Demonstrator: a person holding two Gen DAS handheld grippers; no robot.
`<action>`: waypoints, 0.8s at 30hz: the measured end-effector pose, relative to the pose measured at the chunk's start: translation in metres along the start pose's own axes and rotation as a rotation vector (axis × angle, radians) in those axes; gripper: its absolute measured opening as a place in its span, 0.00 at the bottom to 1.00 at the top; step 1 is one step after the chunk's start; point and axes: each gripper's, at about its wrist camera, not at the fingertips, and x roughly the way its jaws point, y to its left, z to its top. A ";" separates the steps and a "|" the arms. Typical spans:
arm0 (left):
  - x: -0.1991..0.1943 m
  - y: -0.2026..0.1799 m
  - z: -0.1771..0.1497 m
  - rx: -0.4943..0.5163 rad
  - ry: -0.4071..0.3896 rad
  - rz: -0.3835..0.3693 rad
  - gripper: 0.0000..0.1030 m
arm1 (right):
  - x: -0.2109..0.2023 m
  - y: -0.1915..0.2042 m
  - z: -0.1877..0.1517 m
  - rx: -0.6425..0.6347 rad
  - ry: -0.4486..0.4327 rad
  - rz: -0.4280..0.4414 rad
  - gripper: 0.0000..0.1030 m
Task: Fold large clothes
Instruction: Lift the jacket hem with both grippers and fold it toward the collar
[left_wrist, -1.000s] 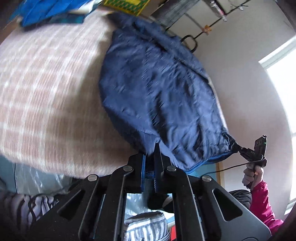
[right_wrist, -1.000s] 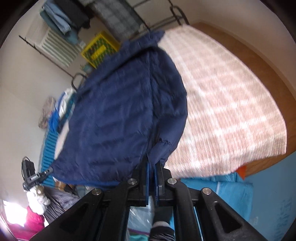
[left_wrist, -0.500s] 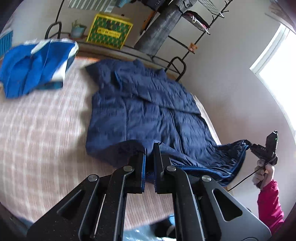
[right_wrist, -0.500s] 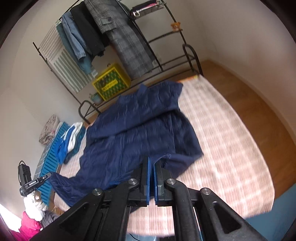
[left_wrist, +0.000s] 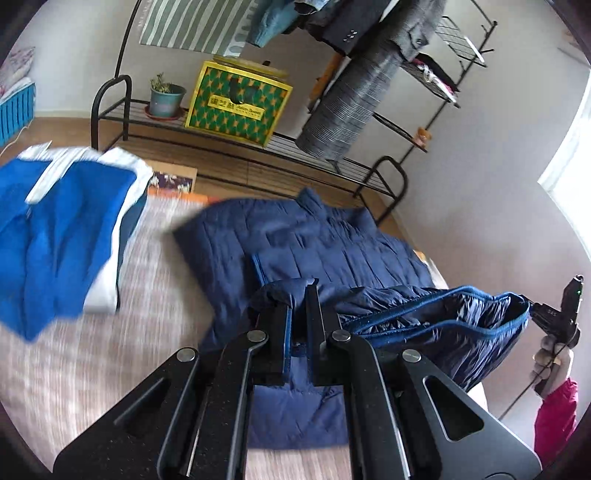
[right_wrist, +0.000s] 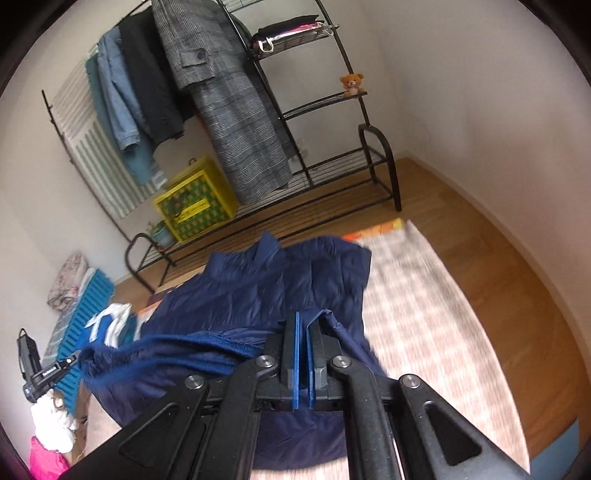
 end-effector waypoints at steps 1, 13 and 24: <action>0.012 0.001 0.008 0.000 0.000 0.009 0.03 | 0.013 0.002 0.008 -0.009 0.004 -0.012 0.00; 0.165 0.057 0.025 -0.040 0.155 0.074 0.03 | 0.206 -0.007 0.036 -0.079 0.149 -0.169 0.00; 0.170 0.053 0.039 0.050 0.223 -0.005 0.21 | 0.205 -0.037 0.032 -0.062 0.148 0.017 0.42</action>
